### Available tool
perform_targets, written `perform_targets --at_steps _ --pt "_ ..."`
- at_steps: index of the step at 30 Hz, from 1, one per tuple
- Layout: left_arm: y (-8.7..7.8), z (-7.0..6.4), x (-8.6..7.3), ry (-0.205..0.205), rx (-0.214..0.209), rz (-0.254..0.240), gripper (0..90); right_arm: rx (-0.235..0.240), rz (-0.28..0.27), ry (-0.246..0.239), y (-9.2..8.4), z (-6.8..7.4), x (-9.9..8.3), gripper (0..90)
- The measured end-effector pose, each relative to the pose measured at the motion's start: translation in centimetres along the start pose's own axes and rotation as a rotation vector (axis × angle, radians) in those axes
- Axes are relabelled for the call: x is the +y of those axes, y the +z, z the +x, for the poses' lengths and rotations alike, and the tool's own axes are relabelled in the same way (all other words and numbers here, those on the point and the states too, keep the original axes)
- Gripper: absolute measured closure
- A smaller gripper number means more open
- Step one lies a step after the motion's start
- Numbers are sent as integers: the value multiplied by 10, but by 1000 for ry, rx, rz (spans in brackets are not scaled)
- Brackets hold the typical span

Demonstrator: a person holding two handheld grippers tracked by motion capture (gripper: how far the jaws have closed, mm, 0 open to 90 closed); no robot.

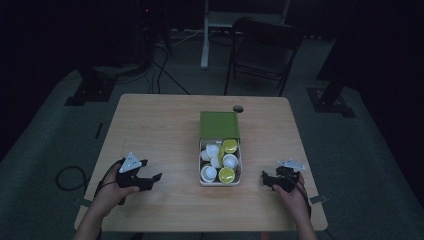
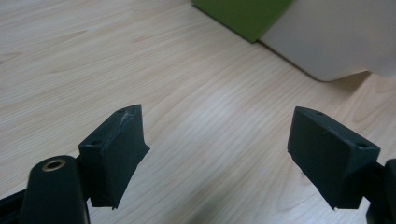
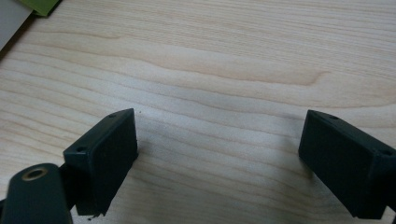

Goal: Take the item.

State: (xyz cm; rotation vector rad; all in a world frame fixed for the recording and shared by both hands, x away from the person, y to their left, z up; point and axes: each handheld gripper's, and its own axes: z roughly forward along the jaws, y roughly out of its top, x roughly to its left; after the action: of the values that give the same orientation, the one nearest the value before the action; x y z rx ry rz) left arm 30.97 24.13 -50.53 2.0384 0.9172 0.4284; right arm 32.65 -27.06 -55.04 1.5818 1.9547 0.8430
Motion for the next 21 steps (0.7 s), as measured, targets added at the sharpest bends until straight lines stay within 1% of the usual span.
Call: perform_targets --at_steps 2,3,4,5,6,7,8,10,11,12,14,16,17,19,21 --pt "5 -5 1 19 -23 2 194 0 0 0 0 0 0 111" --pt "5 -5 1 19 -23 2 194 0 0 0 0 0 0 111" --pt "8 -9 2 34 -44 5 194 0 0 0 0 0 0 111" --pt "10 -11 2 35 -61 10 195 0 0 0 0 0 0 112" --pt "10 -11 2 35 -61 10 199 0 0 0 0 0 0 111" --pt "14 -16 2 43 -94 16 202 0 0 0 0 0 0 111" --pt "14 -16 2 43 -94 16 202 0 0 -1 0 0 0 111" --pt "20 -23 2 64 -113 24 201 0 0 -1 0 0 0 111" --pt "20 -23 2 64 -113 24 201 0 0 -1 0 0 0 111" --pt "23 -26 2 75 -126 27 201 0 0 -1 0 0 0 112" --pt "25 -29 3 82 -131 28 200 0 0 -1 0 0 0 112" --pt "27 -32 3 99 -139 28 199 0 0 -1 0 0 0 112" --pt "29 -35 4 118 -152 29 198 0 0 -1 0 0 0 112" --pt "29 -37 4 120 -157 30 190 0 0 -1 0 0 0 111" --pt "31 -41 3 139 -169 36 190 0 0 -1 0 0 0 112"
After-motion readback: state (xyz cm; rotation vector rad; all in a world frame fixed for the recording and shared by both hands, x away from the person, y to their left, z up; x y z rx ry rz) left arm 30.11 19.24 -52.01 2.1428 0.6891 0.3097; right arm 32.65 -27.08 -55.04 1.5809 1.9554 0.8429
